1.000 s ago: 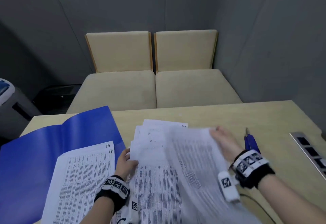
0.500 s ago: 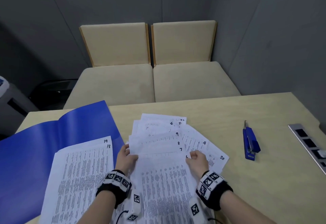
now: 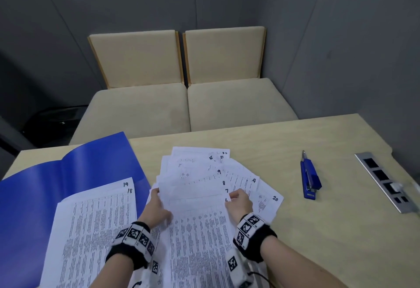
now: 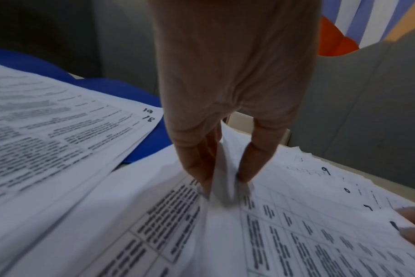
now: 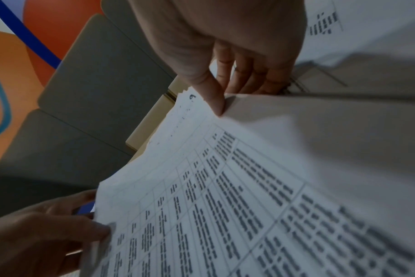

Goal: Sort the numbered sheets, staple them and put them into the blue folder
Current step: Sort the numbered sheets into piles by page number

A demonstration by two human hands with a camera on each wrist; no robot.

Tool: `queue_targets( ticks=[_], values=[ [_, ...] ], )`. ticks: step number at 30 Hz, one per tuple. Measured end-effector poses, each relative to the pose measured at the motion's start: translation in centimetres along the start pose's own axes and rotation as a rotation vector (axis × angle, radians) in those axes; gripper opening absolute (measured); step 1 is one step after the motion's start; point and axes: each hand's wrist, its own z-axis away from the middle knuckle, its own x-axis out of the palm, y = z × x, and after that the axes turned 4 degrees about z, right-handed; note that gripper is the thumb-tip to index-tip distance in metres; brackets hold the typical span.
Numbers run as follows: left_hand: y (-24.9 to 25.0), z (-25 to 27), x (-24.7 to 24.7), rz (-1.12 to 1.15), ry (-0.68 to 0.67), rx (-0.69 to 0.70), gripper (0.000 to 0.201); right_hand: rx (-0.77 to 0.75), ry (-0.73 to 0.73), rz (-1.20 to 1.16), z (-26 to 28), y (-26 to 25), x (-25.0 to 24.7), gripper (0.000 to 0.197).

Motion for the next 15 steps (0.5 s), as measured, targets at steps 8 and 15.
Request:
queue_targets(
  ticks=[8,15],
  values=[
    [-0.6,1.4,0.6,0.206,0.111,0.121,0.063,-0.077,0.601,0.312,-3.9,2.8,-11.2,0.039],
    [1.4,1.0,2.7,0.261,0.067,0.116,0.068,0.184,0.455,0.297,-9.3,4.8,-18.5,0.036]
  ],
)
